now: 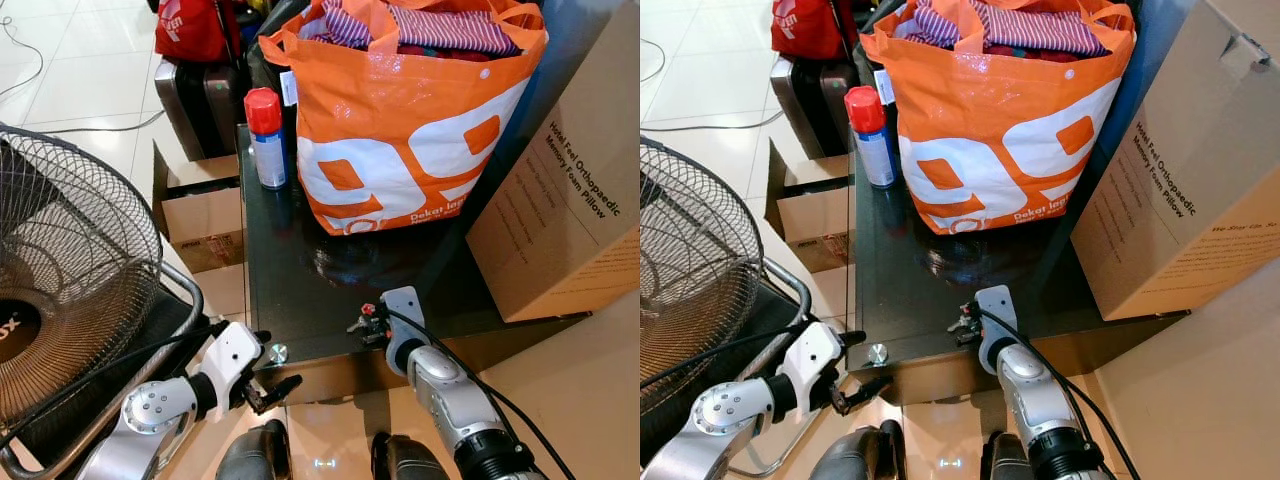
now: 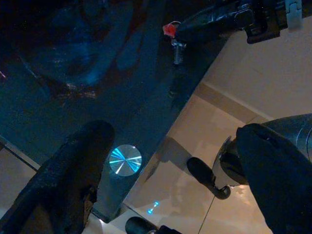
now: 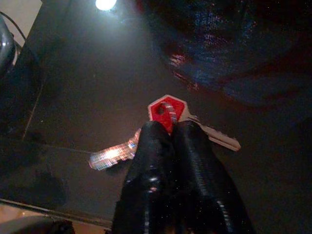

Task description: Hang keys on a hook

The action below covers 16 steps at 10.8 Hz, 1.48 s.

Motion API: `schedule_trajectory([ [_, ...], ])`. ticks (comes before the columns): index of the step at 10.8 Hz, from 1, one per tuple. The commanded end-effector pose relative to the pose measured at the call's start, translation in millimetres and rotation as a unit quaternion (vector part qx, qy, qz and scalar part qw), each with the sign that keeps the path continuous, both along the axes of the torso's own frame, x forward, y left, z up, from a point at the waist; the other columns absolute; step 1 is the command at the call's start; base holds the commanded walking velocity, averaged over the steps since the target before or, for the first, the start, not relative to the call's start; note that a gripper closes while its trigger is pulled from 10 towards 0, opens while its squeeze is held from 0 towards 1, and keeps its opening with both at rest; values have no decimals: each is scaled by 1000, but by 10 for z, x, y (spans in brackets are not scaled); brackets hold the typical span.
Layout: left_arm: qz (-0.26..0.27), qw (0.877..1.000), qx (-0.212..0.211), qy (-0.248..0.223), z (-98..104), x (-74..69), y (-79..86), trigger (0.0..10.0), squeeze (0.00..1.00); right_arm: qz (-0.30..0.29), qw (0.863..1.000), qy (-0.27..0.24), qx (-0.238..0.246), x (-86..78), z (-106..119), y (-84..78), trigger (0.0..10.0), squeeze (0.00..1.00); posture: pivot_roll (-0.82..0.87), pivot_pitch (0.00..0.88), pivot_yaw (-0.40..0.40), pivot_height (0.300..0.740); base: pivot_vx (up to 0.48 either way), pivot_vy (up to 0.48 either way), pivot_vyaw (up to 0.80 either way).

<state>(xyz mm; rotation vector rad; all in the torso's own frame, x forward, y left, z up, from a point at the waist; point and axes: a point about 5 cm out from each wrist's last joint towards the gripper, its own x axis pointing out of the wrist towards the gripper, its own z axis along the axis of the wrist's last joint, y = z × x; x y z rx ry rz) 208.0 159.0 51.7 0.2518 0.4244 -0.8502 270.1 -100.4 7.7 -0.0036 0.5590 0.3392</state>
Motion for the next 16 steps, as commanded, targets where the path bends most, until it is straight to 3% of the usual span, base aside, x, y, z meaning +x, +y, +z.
schedule_trajectory([
  [1,-7,1000,6,5,-20,-26,-7,10000,0,-6,1000,23,-2,-60,-85,-16,0,0,-60,194,43,740,0,0,0],
  [5,-9,1000,5,5,-12,-26,-29,10000,0,11,999,11,-29,-37,-85,-79,0,0,-64,196,44,740,0,0,0],
  [6,-9,1000,4,5,-10,-26,-33,10000,0,20,999,10,-36,-34,-86,-114,1608,0,-66,196,44,740,0,0,0],
  [7,-9,1000,4,5,-7,-29,-32,10000,0,20,999,6,-40,-26,-83,-177,0,0,-67,197,44,740,0,0,0],
  [10,-1,1000,3,1,-3,-31,-20,10000,0,30,998,-40,28,-40,66,-245,0,0,-72,181,41,740,0,0,0],
  [12,20,1000,3,-9,-13,-24,12,10000,0,42,991,-99,80,-131,312,-397,0,0,-68,140,24,740,0,0,0],
  [14,42,999,-5,-23,-12,20,21,10000,0,20,988,-126,87,-178,476,-540,0,0,-69,86,14,740,0,0,0],
  [16,72,996,-26,-40,23,86,18,10000,0,-2,985,-140,102,-206,595,-575,0,0,-70,31,3,740,0,0,0],
])
